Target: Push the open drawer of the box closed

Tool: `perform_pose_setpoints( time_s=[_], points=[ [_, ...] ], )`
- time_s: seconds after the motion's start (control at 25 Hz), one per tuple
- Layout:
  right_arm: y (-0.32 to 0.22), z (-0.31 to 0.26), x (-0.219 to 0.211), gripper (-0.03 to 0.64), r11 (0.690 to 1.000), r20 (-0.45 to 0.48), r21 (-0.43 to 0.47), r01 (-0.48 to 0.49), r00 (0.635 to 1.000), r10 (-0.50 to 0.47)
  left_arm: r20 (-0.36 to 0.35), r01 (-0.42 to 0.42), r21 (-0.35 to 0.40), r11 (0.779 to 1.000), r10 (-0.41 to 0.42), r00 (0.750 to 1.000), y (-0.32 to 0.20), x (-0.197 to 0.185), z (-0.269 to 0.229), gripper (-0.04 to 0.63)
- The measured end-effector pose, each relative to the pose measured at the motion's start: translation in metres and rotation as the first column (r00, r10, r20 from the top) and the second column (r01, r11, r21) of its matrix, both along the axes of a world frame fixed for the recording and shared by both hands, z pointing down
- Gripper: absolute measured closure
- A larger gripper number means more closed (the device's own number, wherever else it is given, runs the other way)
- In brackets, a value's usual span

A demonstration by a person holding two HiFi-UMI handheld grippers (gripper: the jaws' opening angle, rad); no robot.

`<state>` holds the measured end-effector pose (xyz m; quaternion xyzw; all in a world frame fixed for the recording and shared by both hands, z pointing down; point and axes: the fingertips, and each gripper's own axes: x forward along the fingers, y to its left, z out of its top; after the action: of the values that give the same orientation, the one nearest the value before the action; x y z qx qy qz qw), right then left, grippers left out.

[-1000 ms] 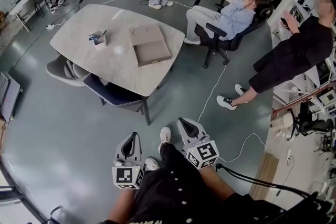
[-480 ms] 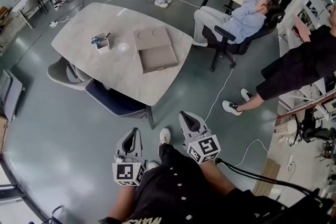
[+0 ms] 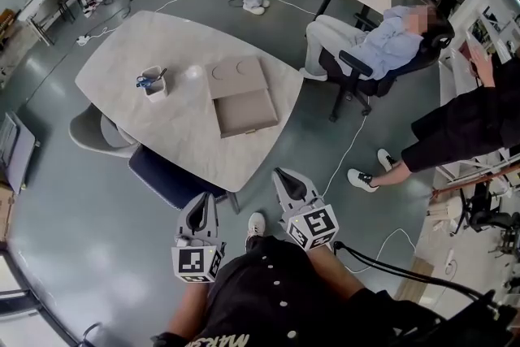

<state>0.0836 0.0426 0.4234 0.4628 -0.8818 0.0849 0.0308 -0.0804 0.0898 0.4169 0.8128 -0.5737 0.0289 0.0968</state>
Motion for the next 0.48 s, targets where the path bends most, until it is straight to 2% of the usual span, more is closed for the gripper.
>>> perform_pose_setpoints(
  time_s=[0.48],
  points=[
    [-0.066,0.006,0.013,0.618,0.998,0.021,-0.031,0.053,0.998,-0.052,0.016,0.052,0.007,0.999,-0.052,0.998,-0.061,0.016,-0.007,0.578]
  ],
)
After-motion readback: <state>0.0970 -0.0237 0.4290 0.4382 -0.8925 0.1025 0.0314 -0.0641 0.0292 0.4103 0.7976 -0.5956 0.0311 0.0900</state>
